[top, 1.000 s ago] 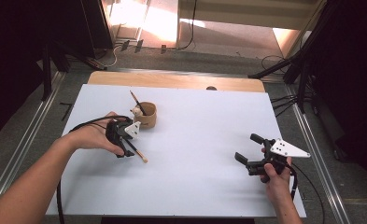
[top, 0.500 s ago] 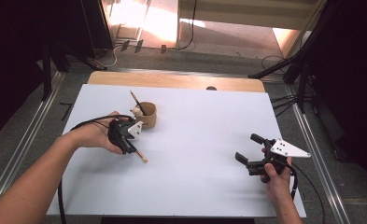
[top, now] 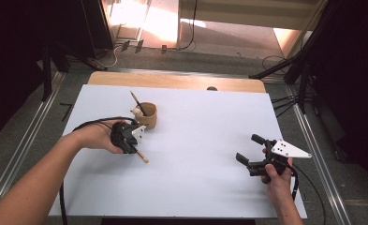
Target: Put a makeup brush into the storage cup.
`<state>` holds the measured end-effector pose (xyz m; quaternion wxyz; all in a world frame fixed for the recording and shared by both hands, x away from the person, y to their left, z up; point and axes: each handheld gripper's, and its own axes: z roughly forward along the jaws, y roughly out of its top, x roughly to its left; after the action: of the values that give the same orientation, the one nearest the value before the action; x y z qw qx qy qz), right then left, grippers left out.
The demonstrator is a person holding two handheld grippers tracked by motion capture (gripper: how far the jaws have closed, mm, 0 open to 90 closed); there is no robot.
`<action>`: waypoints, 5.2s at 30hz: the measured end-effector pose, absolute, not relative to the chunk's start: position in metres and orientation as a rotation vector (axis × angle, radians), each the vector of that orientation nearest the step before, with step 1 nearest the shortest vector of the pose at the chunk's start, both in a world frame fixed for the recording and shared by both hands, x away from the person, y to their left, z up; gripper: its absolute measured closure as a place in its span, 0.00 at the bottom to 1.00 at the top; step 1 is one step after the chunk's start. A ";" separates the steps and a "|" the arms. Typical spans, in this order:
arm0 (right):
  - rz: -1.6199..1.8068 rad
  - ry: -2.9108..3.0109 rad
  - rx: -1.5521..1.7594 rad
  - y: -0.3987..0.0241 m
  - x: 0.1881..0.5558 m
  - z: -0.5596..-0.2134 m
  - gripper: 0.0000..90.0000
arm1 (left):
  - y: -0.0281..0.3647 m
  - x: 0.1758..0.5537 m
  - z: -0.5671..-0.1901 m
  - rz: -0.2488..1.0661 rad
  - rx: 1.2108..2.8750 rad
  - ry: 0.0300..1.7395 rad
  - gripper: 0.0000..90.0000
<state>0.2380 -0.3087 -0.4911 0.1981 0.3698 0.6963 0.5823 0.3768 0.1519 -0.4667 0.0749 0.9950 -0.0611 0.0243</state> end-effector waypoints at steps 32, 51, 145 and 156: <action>1.630 1.922 1.020 -0.313 0.234 -0.489 0.00 | 0.145 0.386 -0.464 0.000 3.041 -0.003 0.95; 1.631 1.875 1.066 -0.333 0.225 -0.492 0.00 | 0.156 0.383 -0.445 0.016 2.939 0.052 0.95; 1.589 1.896 1.066 -0.332 0.223 -0.496 0.00 | 0.198 0.388 -0.423 0.116 2.123 0.426 0.95; 1.589 1.895 1.066 -0.332 0.223 -0.497 0.00 | 0.198 0.390 -0.420 0.123 2.026 0.452 0.95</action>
<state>0.2226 -0.3324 -0.4968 0.2228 0.3858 0.6860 0.5753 0.3897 0.1978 -0.4197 0.5064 0.8402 0.1873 0.0510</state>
